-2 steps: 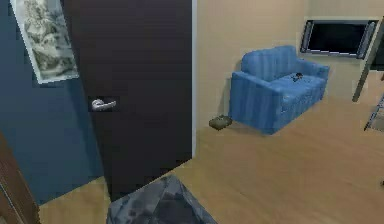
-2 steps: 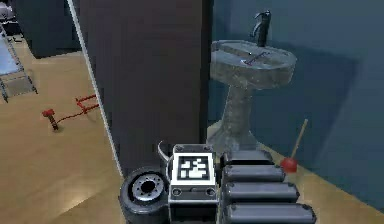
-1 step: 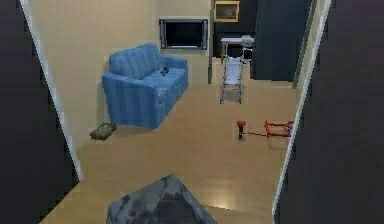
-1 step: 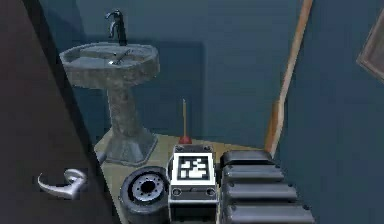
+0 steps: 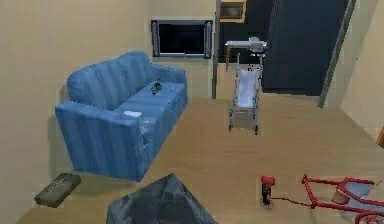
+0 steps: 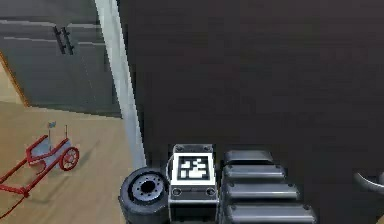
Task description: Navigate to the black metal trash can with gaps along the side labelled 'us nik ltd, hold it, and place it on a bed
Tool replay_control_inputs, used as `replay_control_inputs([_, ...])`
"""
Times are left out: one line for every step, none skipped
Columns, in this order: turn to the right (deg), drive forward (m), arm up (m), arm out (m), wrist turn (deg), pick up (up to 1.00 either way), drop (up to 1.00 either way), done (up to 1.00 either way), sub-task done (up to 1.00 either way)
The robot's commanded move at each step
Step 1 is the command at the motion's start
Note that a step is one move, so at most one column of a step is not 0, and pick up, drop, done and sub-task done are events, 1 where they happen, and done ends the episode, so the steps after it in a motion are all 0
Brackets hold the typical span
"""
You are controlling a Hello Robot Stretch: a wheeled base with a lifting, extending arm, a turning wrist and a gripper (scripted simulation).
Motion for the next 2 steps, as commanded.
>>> replay_control_inputs([0.0,1.00,0.00,0.00,0.0,0.00,0.00,0.00,0.00])
replay_control_inputs([0.0,0.15,0.00,0.00,0.0,0.00,0.00,0.00,0.00])
